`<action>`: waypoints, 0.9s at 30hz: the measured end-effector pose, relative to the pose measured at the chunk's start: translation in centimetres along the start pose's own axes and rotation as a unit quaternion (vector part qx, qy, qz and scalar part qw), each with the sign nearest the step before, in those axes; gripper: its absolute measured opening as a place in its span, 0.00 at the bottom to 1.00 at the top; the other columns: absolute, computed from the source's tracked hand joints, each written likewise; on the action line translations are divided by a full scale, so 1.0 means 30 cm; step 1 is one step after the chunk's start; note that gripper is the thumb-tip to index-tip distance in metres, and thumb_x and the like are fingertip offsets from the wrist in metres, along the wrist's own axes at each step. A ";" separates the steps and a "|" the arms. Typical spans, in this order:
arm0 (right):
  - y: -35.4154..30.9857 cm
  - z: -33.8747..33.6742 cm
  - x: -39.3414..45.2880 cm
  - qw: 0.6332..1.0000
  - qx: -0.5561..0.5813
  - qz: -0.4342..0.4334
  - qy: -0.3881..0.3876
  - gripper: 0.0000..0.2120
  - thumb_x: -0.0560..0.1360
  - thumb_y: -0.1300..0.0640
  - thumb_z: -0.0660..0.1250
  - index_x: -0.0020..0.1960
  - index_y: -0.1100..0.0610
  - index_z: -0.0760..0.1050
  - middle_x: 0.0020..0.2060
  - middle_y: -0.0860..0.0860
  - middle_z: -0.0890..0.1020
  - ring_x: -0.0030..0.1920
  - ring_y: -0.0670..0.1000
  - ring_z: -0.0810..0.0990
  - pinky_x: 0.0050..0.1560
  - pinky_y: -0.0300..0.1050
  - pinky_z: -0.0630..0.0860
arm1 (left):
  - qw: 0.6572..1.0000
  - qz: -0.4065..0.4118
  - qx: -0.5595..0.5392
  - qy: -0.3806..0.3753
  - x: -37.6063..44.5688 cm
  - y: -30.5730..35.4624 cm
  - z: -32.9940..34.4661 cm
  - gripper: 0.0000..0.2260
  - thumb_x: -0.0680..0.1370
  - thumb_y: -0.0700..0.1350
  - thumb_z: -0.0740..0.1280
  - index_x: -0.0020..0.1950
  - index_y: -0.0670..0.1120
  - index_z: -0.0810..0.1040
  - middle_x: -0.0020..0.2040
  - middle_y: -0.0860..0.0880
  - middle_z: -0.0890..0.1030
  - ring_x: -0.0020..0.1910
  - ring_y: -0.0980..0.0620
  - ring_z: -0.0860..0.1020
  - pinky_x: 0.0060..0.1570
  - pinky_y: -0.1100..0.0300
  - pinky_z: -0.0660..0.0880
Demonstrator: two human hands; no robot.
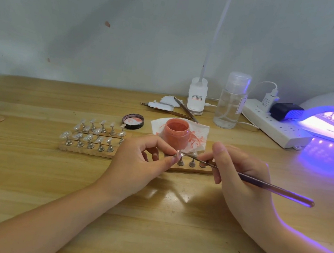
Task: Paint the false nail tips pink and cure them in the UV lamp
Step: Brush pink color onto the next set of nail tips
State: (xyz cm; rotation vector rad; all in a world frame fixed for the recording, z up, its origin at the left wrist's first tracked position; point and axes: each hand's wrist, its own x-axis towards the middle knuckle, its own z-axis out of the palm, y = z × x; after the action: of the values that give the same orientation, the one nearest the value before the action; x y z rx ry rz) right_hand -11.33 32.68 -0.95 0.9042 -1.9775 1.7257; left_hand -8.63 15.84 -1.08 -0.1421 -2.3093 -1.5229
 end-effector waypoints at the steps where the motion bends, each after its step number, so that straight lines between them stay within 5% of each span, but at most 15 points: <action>1: 0.000 0.001 -0.003 1.000 0.010 0.003 -0.004 0.13 0.75 0.59 0.59 0.36 0.56 0.79 0.23 0.35 0.75 0.28 0.36 0.75 0.33 0.23 0.66 | 1.000 -0.001 0.000 0.000 0.000 0.000 0.000 0.06 0.68 0.40 0.74 0.35 0.51 0.81 0.28 0.61 0.75 0.27 0.62 0.69 0.28 0.72 0.64; 11: -0.007 -0.008 -0.010 0.990 0.115 0.080 0.010 0.22 0.75 0.47 0.61 0.27 0.55 0.80 0.20 0.52 0.76 0.21 0.41 0.71 0.27 0.27 0.65 | 1.000 -0.004 0.009 -0.010 0.003 -0.001 -0.004 0.06 0.68 0.41 0.74 0.36 0.52 0.81 0.30 0.61 0.77 0.28 0.63 0.70 0.29 0.72 0.65; 20: -0.006 -0.011 0.001 0.990 0.103 0.084 0.042 0.13 0.76 0.49 0.55 0.44 0.51 0.77 0.23 0.55 0.77 0.20 0.47 0.65 0.23 0.33 0.64 | 1.000 0.003 -0.020 0.002 0.011 -0.011 -0.004 0.04 0.68 0.42 0.74 0.35 0.50 0.81 0.35 0.57 0.79 0.33 0.62 0.72 0.31 0.70 0.66; 27: 0.004 -0.013 0.003 0.991 0.093 0.084 0.036 0.15 0.77 0.49 0.54 0.42 0.53 0.77 0.24 0.54 0.78 0.20 0.47 0.66 0.23 0.32 0.64 | 1.000 -0.018 -0.001 0.013 0.013 -0.011 0.000 0.04 0.67 0.42 0.74 0.37 0.49 0.81 0.30 0.62 0.79 0.28 0.65 0.73 0.29 0.74 0.67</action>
State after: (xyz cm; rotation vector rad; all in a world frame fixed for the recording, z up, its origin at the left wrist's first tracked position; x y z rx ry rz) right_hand -11.51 33.04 -0.91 0.7389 -1.9178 2.0356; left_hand -9.08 15.65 -1.24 -0.0810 -2.3020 -1.5357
